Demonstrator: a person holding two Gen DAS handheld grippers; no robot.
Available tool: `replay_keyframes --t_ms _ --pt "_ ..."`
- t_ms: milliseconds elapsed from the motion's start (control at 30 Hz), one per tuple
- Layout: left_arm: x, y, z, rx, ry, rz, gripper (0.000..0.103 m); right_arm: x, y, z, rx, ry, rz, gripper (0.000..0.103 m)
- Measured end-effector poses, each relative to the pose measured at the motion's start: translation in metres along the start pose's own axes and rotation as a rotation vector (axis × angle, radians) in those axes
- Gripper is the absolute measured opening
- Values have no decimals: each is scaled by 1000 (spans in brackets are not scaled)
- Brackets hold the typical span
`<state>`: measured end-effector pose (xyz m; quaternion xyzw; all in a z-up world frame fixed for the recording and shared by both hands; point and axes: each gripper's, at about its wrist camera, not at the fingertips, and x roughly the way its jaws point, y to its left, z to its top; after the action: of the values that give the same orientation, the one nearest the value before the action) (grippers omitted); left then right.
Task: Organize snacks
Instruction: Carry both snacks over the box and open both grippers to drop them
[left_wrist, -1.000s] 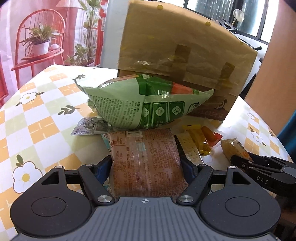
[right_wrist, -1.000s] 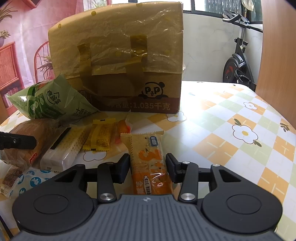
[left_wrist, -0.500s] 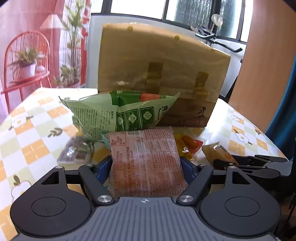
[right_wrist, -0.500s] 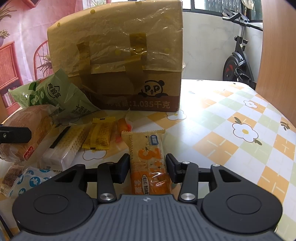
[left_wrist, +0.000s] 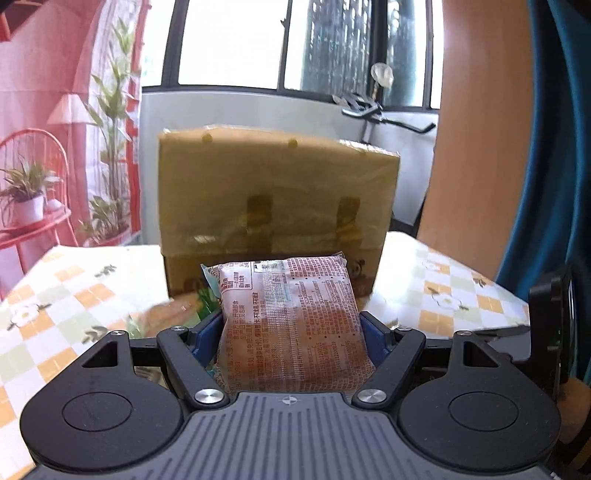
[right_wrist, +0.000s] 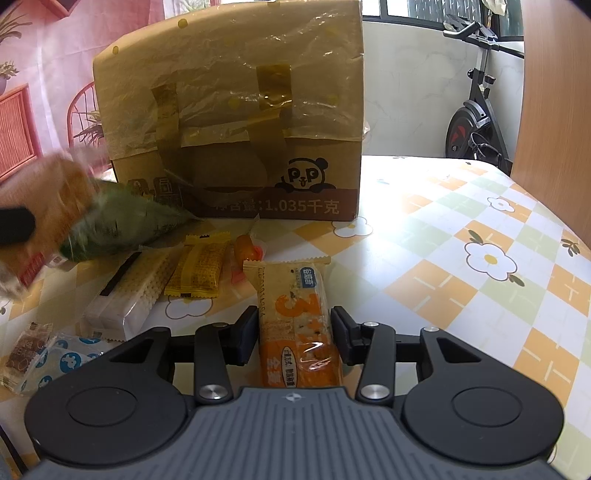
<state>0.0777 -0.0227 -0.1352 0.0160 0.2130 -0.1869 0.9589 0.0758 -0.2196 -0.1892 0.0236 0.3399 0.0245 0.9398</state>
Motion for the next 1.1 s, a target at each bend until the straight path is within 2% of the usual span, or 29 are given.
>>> replay_keyframes --t_ms 133,333,467,600,733,900,1100 --pt "4 2 1 -23 8 19 78 0 0 0 1 2 0 45" --pt "-2 4 4 -20 1 6 78 -1 0 0 7 -2 7 43" --pt "-7 8 14 -10 -7 1 78 -13 -3 1 26 -48 25 42" --pt "-9 15 36 -17 -30 1 78 -25 -8 11 68 -89 42 41" --pt "-10 22 68 -40 -90 8 78 -44 -9 39 73 -189 71 40" --pt "-4 28 106 -80 -150 -11 78 -67 -6 89 29 -318 114 40" --pt "15 28 148 -59 -161 -28 79 -82 -1 152 -15 -437 154 40"
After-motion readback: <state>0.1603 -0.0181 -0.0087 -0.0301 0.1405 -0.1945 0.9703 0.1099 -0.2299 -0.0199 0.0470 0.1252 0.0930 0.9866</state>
